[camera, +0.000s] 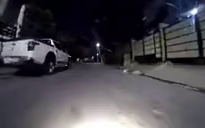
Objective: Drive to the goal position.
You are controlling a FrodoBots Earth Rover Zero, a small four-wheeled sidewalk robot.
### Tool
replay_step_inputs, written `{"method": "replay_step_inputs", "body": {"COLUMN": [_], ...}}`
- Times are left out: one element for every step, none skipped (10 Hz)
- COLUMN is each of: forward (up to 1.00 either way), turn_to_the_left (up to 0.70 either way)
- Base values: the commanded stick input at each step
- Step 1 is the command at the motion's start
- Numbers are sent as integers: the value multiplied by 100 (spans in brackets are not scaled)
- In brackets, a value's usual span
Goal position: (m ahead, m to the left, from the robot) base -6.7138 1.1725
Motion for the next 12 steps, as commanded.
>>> {"method": "replay_step_inputs", "body": {"forward": [100,100,100,100,100,100,100,100,100,93,12,12], "turn_to_the_left": [5,5,5,5,12,39,39,39,5,5,3,3]}}
